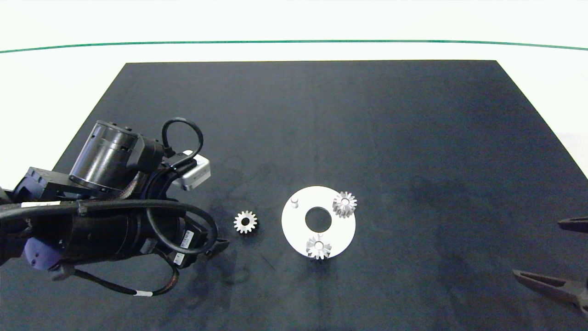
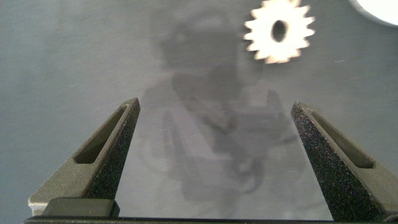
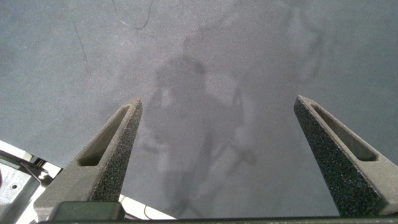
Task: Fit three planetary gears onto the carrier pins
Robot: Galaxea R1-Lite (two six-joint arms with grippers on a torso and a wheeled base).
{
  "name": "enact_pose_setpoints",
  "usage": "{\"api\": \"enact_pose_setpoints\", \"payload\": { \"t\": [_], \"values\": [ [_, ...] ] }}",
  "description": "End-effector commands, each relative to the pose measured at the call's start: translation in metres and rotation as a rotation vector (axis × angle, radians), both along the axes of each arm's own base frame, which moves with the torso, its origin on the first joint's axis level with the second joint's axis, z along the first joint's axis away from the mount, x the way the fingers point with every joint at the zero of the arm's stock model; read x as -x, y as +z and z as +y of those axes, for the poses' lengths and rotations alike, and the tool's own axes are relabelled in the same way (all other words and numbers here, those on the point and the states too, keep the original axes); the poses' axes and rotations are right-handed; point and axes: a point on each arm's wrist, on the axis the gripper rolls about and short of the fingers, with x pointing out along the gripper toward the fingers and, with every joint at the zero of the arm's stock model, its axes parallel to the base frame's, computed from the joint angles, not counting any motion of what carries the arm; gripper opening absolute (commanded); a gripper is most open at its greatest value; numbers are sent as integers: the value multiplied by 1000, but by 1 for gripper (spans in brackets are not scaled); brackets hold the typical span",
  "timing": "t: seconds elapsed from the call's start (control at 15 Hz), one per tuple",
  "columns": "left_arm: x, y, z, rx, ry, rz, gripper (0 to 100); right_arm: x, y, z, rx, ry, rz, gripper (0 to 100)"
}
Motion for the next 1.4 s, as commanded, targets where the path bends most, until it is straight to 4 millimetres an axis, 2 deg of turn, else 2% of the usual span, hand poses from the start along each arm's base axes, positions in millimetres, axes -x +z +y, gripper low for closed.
{"api": "enact_pose_setpoints", "payload": {
  "t": [0.07,0.47,0.73,1.0,1.4],
  "values": [
    [3,-1,-9,12,-28,-5,100,-1,-1,0,6,-1,8,100],
    [0,-9,-22,79,-19,-73,100,-2,-1,1,7,1,9,100],
    [-1,-13,-27,73,-28,-77,100,-2,-2,1,8,1,12,100],
    [-10,-26,-34,45,3,-83,100,-3,-2,1,9,1,13,100],
    [-12,-30,-38,52,1,-86,100,-3,-2,1,10,2,13,100]
  ]
}}
